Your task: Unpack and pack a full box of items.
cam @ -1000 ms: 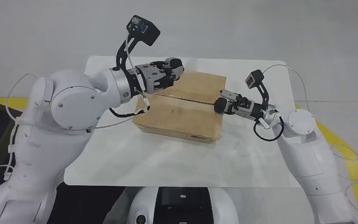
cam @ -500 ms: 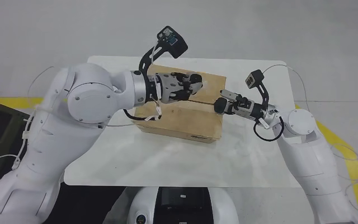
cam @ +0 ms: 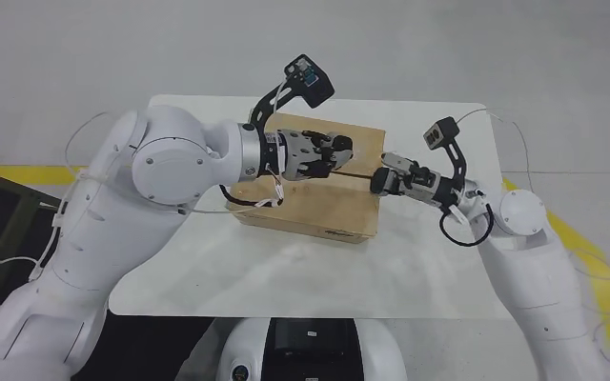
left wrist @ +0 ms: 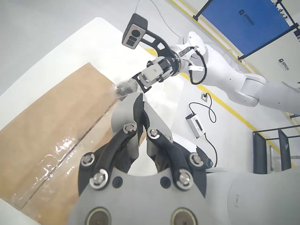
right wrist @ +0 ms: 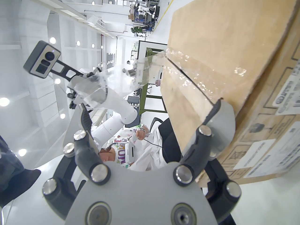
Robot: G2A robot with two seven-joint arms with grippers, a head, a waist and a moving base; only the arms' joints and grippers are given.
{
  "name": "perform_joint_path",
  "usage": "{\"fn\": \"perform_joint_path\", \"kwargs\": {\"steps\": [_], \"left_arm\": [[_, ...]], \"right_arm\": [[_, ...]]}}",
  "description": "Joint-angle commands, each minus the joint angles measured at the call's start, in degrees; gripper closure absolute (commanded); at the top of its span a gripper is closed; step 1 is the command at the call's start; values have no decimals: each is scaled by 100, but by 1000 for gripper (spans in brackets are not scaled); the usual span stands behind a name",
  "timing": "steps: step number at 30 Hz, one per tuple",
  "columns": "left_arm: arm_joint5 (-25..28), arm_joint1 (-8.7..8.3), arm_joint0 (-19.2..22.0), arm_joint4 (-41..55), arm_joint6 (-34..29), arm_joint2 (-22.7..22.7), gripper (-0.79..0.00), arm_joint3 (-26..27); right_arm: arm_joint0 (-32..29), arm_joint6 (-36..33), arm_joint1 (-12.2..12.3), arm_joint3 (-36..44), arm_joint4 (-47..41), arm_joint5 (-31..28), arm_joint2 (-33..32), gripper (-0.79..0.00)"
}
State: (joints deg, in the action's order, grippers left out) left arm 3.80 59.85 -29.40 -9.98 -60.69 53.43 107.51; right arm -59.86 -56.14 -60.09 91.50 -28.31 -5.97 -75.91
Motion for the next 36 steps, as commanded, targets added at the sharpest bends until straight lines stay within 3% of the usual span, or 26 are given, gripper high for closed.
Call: {"fn": "perform_joint_path", "kwargs": {"steps": [1, 8, 14, 26, 36], "left_arm": [[0, -4, -27, -15, -18, 10, 0, -23], [15, 11, -37, -39, -62, -41, 0, -86], [49, 84, 157, -2, -60, -229, 0, -171], [121, 341, 670, -15, -149, -972, 0, -615], [128, 595, 1014, -170, -54, -1518, 0, -1083]], "right_arm": [[-109, 14, 25, 153, -49, -41, -177, -785], [-532, -43, 87, 326, -647, -277, -793, -785], [-662, -1, 86, 229, -1016, -341, -946, -785], [-749, 302, 115, 168, -845, -117, -1141, -785], [-902, 410, 131, 103, -1009, -295, -1428, -785]]}}
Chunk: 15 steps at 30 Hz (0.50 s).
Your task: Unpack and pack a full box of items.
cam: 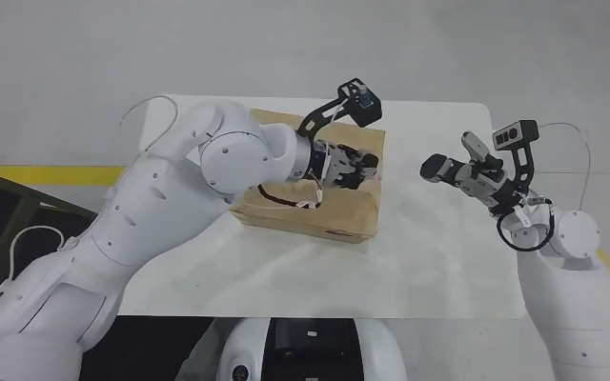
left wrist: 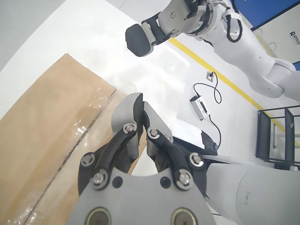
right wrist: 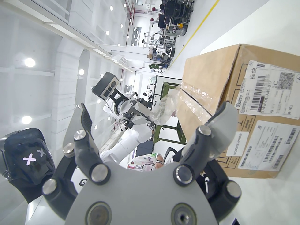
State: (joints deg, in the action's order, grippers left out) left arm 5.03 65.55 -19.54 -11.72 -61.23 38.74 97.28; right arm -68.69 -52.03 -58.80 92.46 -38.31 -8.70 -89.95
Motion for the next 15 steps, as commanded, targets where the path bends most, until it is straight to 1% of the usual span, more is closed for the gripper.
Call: {"fn": "perform_joint_path", "kwargs": {"steps": [1, 7, 15], "left_arm": [[11, 50, 55, 15, -10, -92, 0, -121], [160, 205, 244, 166, -212, -355, 0, -503], [307, 436, 505, 281, -232, -639, 0, -999]], "right_arm": [[-37, -2, 3, 12, -22, -46, -47, -785], [-83, -8, 4, 17, -52, -72, -89, -785], [-97, 0, 4, 2, -47, -90, -106, -785]]}}
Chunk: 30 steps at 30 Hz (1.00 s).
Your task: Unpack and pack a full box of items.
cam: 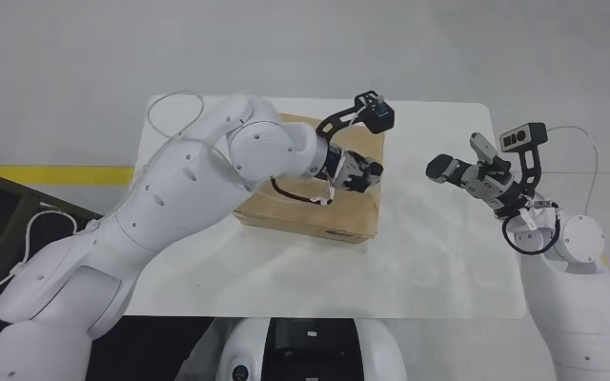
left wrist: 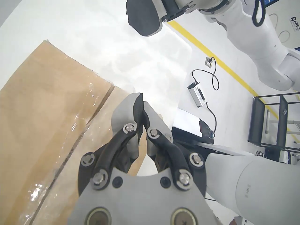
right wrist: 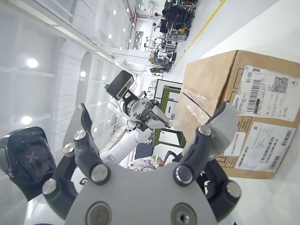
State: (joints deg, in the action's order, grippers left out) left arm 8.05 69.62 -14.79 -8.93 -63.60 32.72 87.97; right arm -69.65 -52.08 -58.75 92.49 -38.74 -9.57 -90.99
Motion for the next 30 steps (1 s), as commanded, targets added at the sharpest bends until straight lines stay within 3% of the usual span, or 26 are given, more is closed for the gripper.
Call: {"fn": "perform_joint_path", "kwargs": {"steps": [1, 30], "left_arm": [[12, 58, 56, 9, -1, -71, 0, -131], [314, 691, 459, 208, -171, -497, 0, -1396]], "right_arm": [[-4, 8, -1, -2, -7, 5, 0, -785], [40, 24, -7, -66, 18, 34, 25, -785]]}}
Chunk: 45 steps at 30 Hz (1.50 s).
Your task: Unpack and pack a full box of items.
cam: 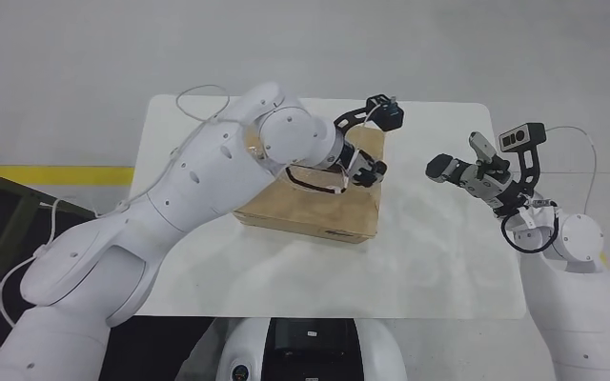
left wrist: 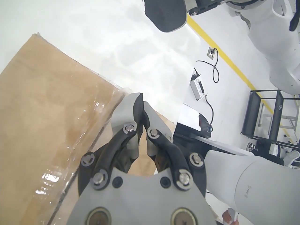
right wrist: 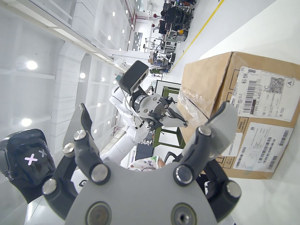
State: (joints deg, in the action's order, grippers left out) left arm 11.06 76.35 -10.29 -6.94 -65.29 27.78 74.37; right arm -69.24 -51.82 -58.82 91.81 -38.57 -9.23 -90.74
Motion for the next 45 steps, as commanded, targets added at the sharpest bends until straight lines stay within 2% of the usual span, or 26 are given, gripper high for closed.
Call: {"fn": "perform_joint_path", "kwargs": {"steps": [1, 27, 28, 30, 31, 38, 45], "left_arm": [[23, 35, 13, 23, -12, -8, 0, -74], [167, 387, 70, 119, -246, -29, 0, -779], [160, 395, 83, 73, -259, -32, -105, -793], [158, 410, 76, 35, -260, -29, -520, -794], [153, 415, 79, 14, -279, -24, -773, -788], [131, 402, 45, 40, -294, 165, -785, -723], [175, 305, -92, 136, -294, 505, -785, -514]], "right_arm": [[-1, 0, 1, 1, 12, 3, -2, -785], [32, 7, -2, -28, 46, 49, 26, -785], [32, 7, -2, -28, 46, 49, 26, -785], [31, 8, -1, -28, 55, 51, 25, -785], [30, 11, -1, -29, 58, 59, 27, -785], [32, 3, -1, -27, 63, 67, 32, -785], [29, 12, -2, -22, 84, 53, 36, -785]]}}
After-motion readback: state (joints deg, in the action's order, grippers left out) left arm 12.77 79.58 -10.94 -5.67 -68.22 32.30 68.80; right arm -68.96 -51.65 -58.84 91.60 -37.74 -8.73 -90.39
